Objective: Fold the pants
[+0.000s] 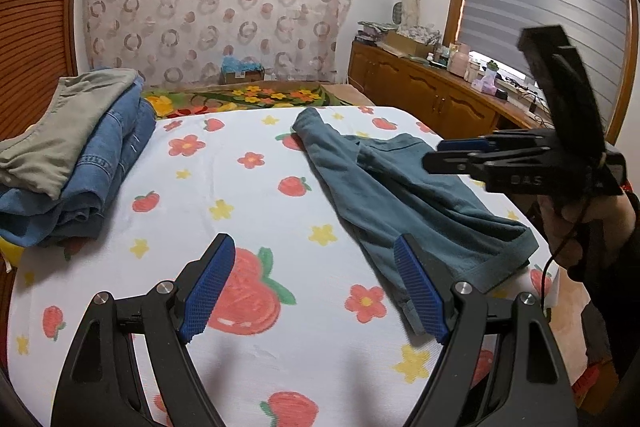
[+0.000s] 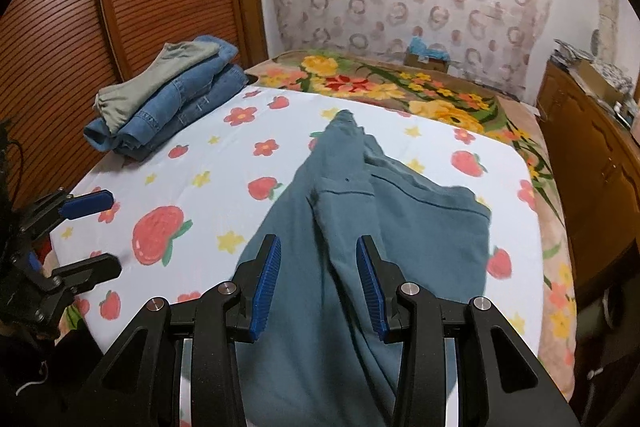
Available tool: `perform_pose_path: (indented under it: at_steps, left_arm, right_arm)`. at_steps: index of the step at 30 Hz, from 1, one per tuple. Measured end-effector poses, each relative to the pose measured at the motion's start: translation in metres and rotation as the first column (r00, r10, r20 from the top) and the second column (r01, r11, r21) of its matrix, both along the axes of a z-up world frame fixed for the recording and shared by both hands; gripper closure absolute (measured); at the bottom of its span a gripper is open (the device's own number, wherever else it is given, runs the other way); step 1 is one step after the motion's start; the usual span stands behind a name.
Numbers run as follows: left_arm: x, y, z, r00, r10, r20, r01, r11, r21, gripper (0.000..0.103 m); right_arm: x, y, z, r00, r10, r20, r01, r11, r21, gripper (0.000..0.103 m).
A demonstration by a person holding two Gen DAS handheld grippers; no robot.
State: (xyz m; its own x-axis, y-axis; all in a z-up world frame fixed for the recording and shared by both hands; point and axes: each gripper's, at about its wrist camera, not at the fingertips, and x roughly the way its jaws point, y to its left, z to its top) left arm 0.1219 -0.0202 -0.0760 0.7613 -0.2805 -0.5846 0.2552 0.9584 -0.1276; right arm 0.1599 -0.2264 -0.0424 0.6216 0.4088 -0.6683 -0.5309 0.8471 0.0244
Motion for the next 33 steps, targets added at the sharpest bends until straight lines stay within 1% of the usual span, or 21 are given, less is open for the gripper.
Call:
perform_pose_path:
  at_steps: [7, 8, 9, 11, 13, 16, 17, 18, 21, 26, 31, 33]
  left_arm:
    - [-0.001, 0.003, 0.001, 1.000, 0.002, 0.009, -0.002, 1.000, 0.003, 0.021]
    - [-0.001, 0.003, 0.001, 1.000, 0.002, 0.008, -0.002, 1.000, 0.002, 0.021]
    - [-0.001, 0.003, 0.001, 1.000, 0.002, 0.006, -0.002, 1.000, 0.001, 0.021]
    - [-0.001, 0.003, 0.001, 1.000, 0.001, 0.006, -0.001, 1.000, 0.002, 0.021]
    - [-0.001, 0.003, -0.001, 1.000, 0.001, 0.004, -0.001, 1.000, 0.002, 0.021]
    - [-0.002, 0.003, -0.004, 1.000, 0.001, 0.000, -0.001, 1.000, -0.001, 0.021]
    - [-0.002, 0.003, -0.004, 1.000, 0.002, -0.001, -0.002, 1.000, -0.001, 0.021]
    - [-0.003, 0.003, -0.005, 1.000, 0.003, -0.003, -0.003, 1.000, -0.001, 0.021]
    - [-0.002, 0.005, -0.008, 1.000, 0.007, -0.006, -0.007, 1.000, -0.004, 0.021]
    - [-0.003, 0.007, -0.010, 1.000, 0.014, -0.010, -0.014, 1.000, -0.012, 0.021]
    - [-0.003, 0.005, -0.011, 1.000, 0.008, -0.011, -0.008, 1.000, -0.011, 0.021]
    - [-0.002, 0.005, -0.012, 1.000, 0.007, -0.014, -0.007, 1.000, -0.012, 0.021]
  right_arm:
    - [0.030, 0.021, 0.000, 0.999, 0.031, -0.043, -0.034, 0.998, -0.058, 0.063]
    - [0.034, 0.022, -0.002, 0.998, 0.030, -0.048, -0.033, 0.997, -0.068, 0.064]
    - [0.038, 0.025, -0.003, 0.998, 0.029, -0.054, -0.033, 0.996, -0.078, 0.069]
    - [0.046, 0.028, -0.005, 0.997, 0.026, -0.070, -0.033, 0.995, -0.096, 0.070]
    - [0.054, 0.032, -0.009, 0.996, 0.028, -0.089, -0.038, 0.993, -0.109, 0.074]
    - [0.063, 0.039, -0.016, 0.994, 0.032, -0.108, -0.047, 0.989, -0.142, 0.088]
    - [0.064, 0.040, -0.019, 0.994, 0.030, -0.108, -0.047, 0.987, -0.153, 0.098]
    - [0.069, 0.045, -0.020, 0.994, 0.029, -0.110, -0.046, 0.986, -0.158, 0.100]
    - [0.072, 0.042, -0.014, 0.996, 0.019, -0.082, -0.030, 0.990, -0.137, 0.101]
    - [0.066, 0.027, 0.005, 1.000, -0.006, -0.027, 0.004, 0.996, -0.091, 0.101]
    - [0.066, 0.004, 0.020, 0.999, -0.045, -0.007, 0.045, 0.997, -0.056, 0.101]
    - [0.067, -0.004, 0.023, 0.998, -0.068, 0.000, 0.068, 0.996, -0.059, 0.101]
